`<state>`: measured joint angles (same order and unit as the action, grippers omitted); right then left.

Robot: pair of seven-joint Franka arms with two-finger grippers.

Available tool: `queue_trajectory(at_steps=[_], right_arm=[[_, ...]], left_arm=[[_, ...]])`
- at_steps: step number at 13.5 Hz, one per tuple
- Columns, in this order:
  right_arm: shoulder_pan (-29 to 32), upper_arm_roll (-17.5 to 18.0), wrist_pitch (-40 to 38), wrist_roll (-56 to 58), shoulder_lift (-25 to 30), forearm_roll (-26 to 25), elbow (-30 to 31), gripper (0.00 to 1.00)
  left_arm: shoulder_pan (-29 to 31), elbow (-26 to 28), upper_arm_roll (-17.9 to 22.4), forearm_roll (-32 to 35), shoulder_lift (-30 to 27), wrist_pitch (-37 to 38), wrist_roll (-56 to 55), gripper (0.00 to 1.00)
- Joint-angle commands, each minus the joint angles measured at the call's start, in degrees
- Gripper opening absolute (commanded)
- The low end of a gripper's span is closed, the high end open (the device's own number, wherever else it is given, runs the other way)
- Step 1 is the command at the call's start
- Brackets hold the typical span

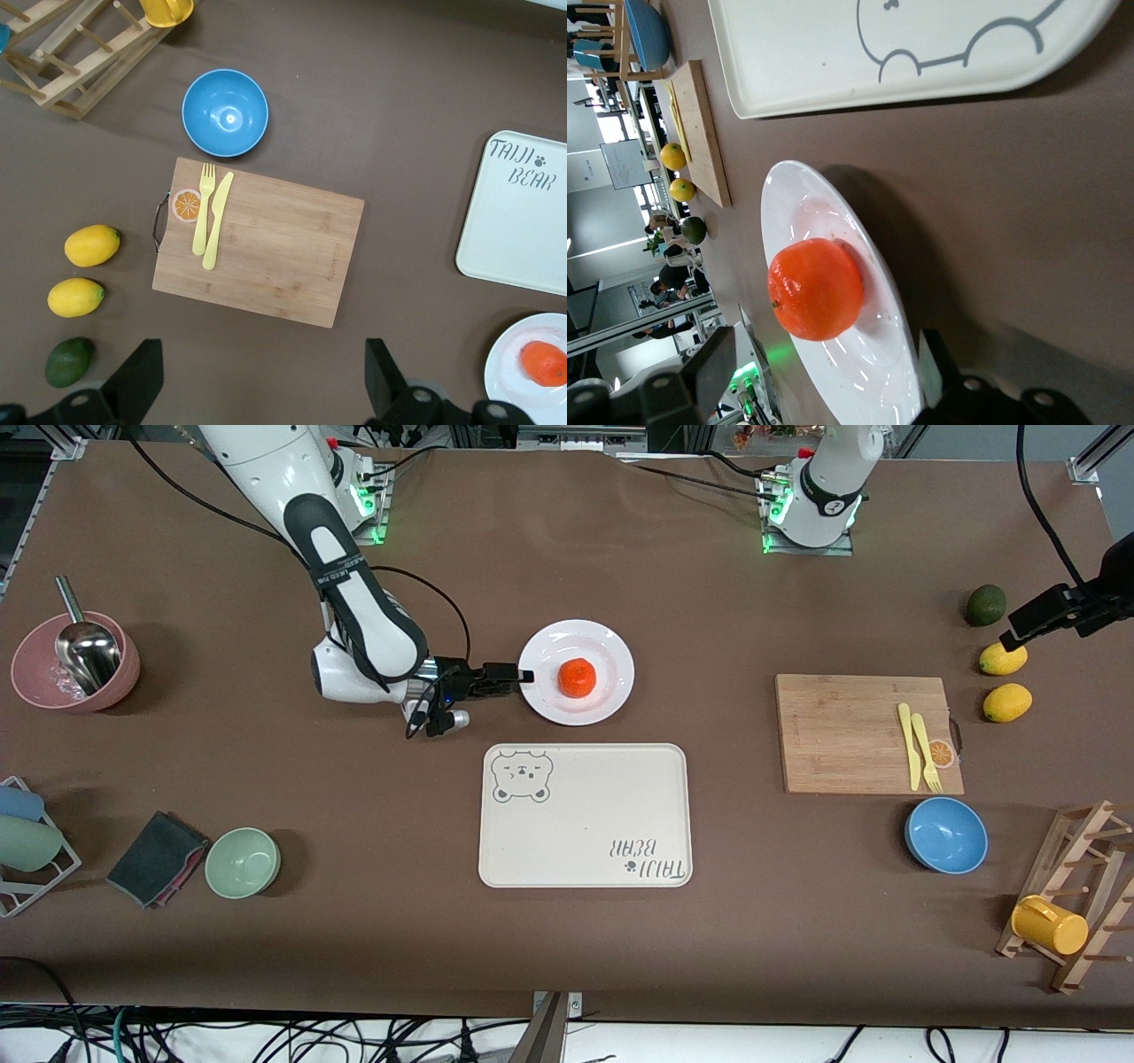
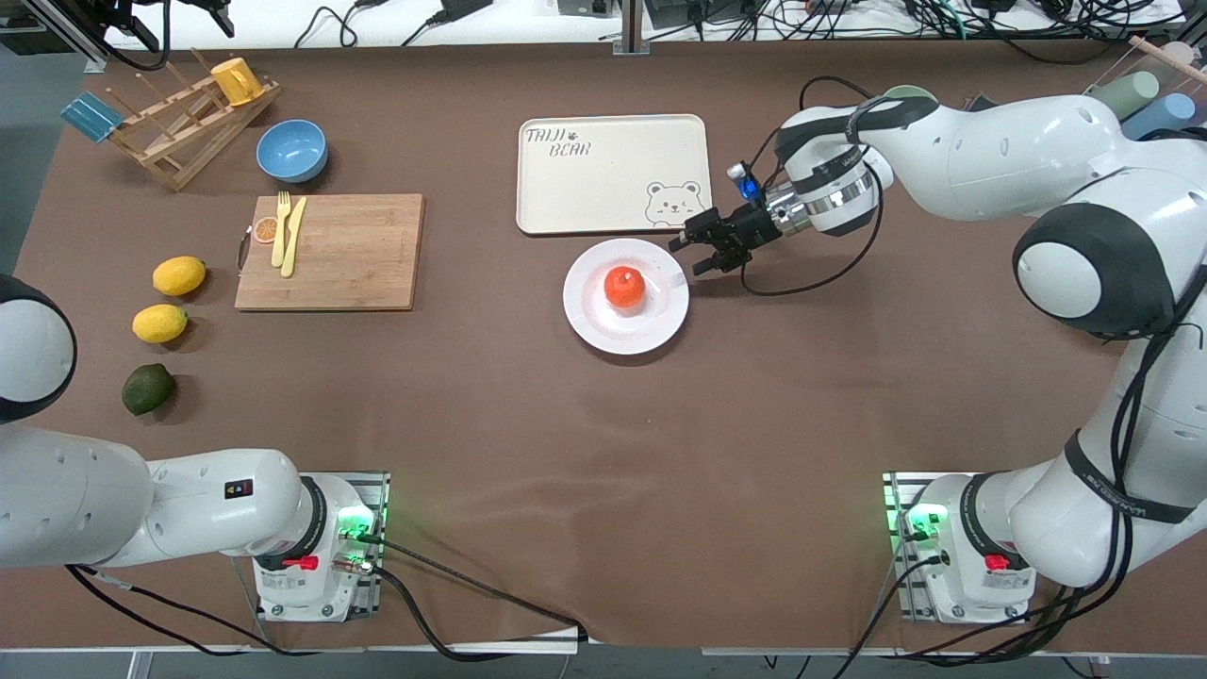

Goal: Place orange and plate with both arms
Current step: 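Grip the rim of the white plate with the right gripper, then slide the plate with the orange onto the bear tray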

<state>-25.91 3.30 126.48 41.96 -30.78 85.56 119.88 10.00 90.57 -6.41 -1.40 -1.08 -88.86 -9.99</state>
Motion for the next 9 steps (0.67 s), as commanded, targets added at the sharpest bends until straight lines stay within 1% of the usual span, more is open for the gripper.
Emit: queue_trajectory(at_steps=[1, 3, 4, 6, 7, 9], right_arm=[[-1.42, 0.22, 2.44, 2.6, -0.69, 3.39, 0.09, 0.84], [-3.7, 0.22, 5.34, 2.87, -1.3, 3.39, -0.26, 0.81], [-4.67, 0.22, 7.27, 3.56, -2.17, 3.48, -0.53, 0.81], [-5.99, 0.22, 9.3, 3.92, -2.27, 3.48, -0.53, 0.71], [-6.17, 0.22, 9.31, 4.62, -2.36, 3.48, -0.79, 0.53], [-6.7, 0.13, 9.4, 5.94, -2.62, 3.39, -0.97, 0.28]], left_arm=[[0.64, -2.16, -0.18, -1.24, 1.17, 1.14, 0.76, 1.0], [0.64, -2.16, -0.18, -1.42, 1.17, 0.96, 0.67, 1.0], [0.64, -2.16, -0.18, -1.42, 1.17, 0.96, 0.58, 1.0], [0.64, -2.16, -0.18, -1.33, 1.08, 0.97, 0.58, 1.0], [0.64, -2.16, -0.18, -1.33, 1.08, 1.05, 0.58, 1.0], [0.64, -2.16, -0.18, -1.15, 1.08, 1.14, 0.58, 1.0]])
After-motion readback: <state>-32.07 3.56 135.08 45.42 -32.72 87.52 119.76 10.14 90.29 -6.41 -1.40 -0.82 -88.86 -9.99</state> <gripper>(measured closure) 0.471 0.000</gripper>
